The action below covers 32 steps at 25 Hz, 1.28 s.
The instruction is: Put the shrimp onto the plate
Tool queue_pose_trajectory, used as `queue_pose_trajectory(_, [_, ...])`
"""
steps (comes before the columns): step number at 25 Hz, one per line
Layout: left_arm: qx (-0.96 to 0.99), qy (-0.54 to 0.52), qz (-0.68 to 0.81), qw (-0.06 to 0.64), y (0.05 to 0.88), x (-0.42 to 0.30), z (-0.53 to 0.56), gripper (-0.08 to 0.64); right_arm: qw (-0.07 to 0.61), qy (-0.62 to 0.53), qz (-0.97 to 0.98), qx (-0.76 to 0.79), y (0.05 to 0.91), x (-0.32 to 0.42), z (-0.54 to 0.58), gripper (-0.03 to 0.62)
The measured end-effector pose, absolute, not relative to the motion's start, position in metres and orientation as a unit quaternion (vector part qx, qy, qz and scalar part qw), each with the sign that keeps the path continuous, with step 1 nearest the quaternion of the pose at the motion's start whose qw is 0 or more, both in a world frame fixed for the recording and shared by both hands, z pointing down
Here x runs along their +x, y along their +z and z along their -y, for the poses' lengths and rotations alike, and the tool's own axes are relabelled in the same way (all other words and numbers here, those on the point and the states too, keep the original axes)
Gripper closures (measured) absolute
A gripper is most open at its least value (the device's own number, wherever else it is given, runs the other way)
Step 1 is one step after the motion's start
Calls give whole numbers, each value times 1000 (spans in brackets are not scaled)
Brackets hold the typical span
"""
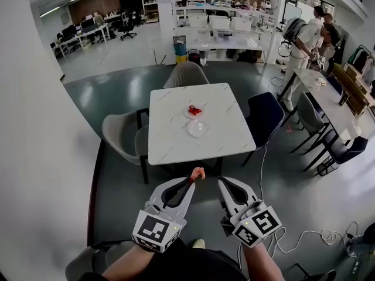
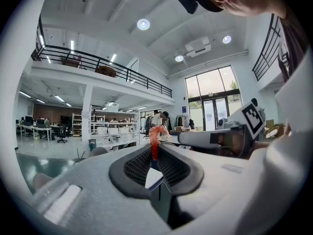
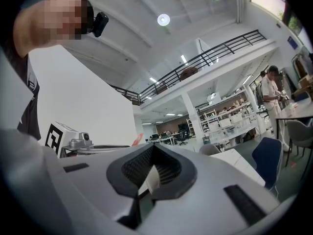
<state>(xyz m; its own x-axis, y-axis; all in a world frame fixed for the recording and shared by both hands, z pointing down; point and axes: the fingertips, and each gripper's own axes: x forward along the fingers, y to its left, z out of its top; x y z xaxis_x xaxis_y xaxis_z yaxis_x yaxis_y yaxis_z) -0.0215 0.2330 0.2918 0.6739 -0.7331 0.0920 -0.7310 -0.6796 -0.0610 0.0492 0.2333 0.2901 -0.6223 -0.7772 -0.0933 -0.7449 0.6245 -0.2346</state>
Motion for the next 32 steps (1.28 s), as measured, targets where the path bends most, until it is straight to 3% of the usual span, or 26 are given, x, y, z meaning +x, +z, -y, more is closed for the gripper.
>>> queue_pose_trajectory(15, [-914,-35,-403,11,301,-10,-156,517,95,-73,-889,-442,295,59,-163,589])
queue_pose_trajectory(32, [-926,-74,-371,-4,341,-37,29,517,90,-90,-868,-481,306,27,19,591])
